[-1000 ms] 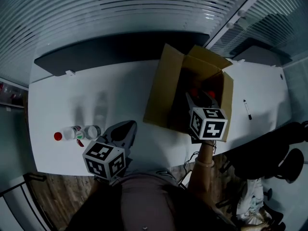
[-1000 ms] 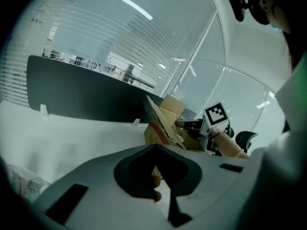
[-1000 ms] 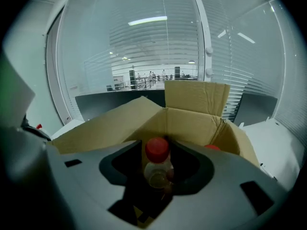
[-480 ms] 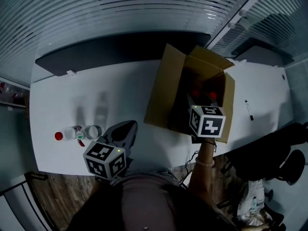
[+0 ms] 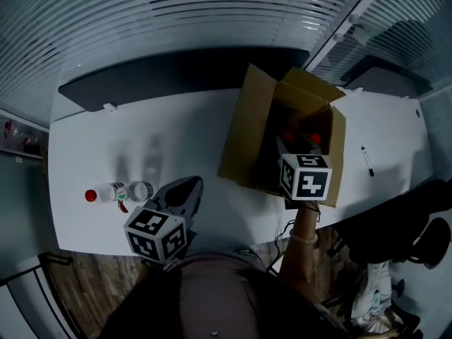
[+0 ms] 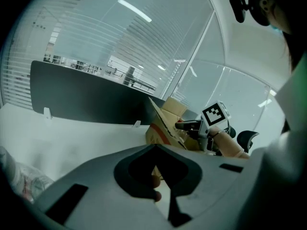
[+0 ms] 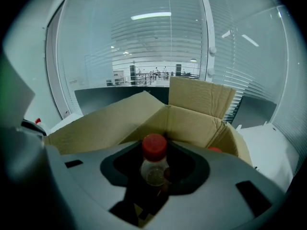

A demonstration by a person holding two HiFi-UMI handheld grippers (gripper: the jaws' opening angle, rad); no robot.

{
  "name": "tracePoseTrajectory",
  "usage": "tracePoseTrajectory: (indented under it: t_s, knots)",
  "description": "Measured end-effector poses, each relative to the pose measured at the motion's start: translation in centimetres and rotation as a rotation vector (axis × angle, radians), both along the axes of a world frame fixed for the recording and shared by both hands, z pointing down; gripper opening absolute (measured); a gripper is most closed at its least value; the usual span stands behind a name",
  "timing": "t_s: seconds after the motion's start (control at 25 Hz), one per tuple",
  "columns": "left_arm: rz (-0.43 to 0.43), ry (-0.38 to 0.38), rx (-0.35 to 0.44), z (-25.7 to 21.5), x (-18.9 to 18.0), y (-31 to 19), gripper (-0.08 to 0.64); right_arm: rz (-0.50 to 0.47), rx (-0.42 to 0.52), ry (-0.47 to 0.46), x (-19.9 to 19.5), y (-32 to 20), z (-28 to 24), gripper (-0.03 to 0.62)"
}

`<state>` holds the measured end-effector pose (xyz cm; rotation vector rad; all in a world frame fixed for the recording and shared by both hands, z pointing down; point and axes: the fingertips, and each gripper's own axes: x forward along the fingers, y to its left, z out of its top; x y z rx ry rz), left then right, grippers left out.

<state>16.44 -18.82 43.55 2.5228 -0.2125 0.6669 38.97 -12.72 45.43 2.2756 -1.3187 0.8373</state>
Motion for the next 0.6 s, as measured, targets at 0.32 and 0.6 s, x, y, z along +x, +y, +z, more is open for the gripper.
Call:
tracePoseTrajectory:
  t_s: [0.32,0.6]
  knots:
    - [-0.01,0.014,0.005,-0.6,-0.4,0.3,0.008,-0.04,0.068,0.028,-0.9,-0.4,-3.1,0.17]
    - [0.004,0.01,0.026,-1.3,-0.7,0.9,0.008,-0.085,0.096,0.079,-2.0,-0.3,-6.5,0.17]
